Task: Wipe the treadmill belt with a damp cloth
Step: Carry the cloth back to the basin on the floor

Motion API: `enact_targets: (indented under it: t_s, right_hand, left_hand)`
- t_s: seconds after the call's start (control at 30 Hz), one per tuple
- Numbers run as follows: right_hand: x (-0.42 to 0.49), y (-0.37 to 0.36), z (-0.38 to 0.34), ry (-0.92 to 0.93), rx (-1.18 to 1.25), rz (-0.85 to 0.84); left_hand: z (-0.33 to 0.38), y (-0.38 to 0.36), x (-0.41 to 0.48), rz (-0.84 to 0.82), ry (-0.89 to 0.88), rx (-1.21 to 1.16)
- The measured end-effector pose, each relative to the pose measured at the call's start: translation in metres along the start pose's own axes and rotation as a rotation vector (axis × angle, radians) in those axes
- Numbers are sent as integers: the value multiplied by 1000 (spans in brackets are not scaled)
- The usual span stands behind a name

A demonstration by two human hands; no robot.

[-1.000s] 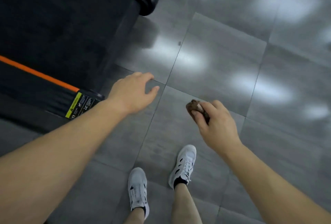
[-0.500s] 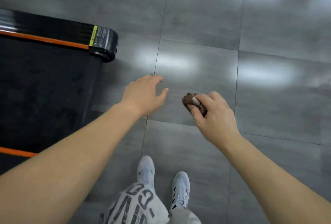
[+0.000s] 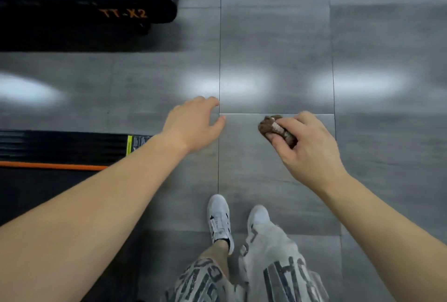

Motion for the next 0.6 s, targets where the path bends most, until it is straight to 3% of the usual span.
enact_targets:
  t_s: [0.4,0.6]
  right_hand:
    - [321,64,60,-18,24,40]
    - [490,97,86,-7,11,19]
  left_hand:
    - [70,148,302,-12,-10,70]
    - [83,229,445,53,9,-18]
Point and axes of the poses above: each hand's wrist, its own x-axis towards the middle knuckle, its own y-axis out of the back of the hand, z = x × y, the point moved 5 cm from there along x, towards the middle knuckle, and after that the axes turned 8 degrees about -x, right-handed, at the moved point
